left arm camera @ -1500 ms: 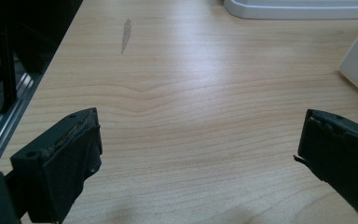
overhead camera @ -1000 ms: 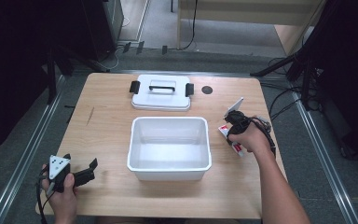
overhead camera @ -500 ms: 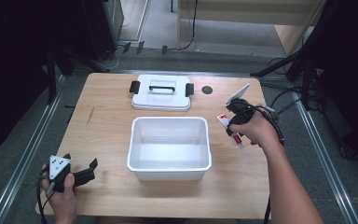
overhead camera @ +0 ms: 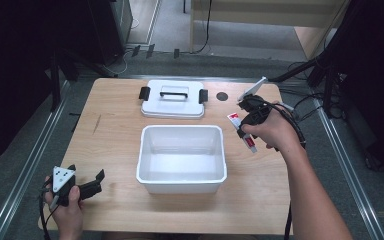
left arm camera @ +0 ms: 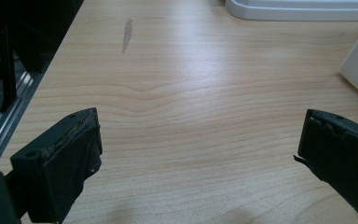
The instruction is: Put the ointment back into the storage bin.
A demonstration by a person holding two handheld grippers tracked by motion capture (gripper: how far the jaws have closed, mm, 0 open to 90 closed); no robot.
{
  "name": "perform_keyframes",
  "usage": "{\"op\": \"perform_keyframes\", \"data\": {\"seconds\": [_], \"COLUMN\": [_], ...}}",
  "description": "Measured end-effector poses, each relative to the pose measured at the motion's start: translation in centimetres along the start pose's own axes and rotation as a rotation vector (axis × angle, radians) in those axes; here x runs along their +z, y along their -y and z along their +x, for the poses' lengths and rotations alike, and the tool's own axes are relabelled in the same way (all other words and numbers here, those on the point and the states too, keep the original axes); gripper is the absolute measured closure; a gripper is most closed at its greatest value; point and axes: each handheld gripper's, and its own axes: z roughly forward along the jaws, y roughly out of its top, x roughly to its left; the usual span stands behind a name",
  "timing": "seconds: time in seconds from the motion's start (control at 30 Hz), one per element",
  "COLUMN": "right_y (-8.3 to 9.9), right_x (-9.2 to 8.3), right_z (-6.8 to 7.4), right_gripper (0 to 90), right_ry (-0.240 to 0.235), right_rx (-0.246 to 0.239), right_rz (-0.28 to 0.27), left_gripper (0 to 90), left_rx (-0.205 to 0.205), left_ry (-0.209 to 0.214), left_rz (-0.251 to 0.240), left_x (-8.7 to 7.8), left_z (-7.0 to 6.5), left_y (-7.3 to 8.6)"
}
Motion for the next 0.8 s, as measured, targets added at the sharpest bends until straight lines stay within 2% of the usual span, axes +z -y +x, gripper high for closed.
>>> {"op": "perform_keyframes", "data": {"seconds": [0.13,0.37,0.67,0.73,0.8], "right_y": [-0.4,-1.2,-2.0,-2.0,-2.0], "right_x": [-0.8,-1.7,-1.6,-1.6,-1.6], "right_z": [1.0,3.8,6.2,6.7,7.4], "right_gripper": [70.5,70.5,70.4,70.4,70.3], "right_ry": [0.004,-0.004,-0.047,-0.059,-0.083], "right_rx": [-0.033,-0.098,-0.159,-0.181,-0.226], "right_rz": [-0.005,-0.009,-0.006,-0.008,-0.015], "left_gripper": [0.3,0.3,0.3,0.3,0.3], "left_rx": [-0.002,0.000,-0.007,-0.007,-0.007], "left_ry": [-0.002,0.000,0.003,0.003,0.002], "left_rz": [-0.002,0.000,-0.007,-0.007,-0.006], "left_x": [0.0,0.0,0.0,0.0,0.0], "left_z": [0.0,0.0,0.1,0.1,0.1], "left_y": [0.0,0.0,0.0,0.0,0.0]}}
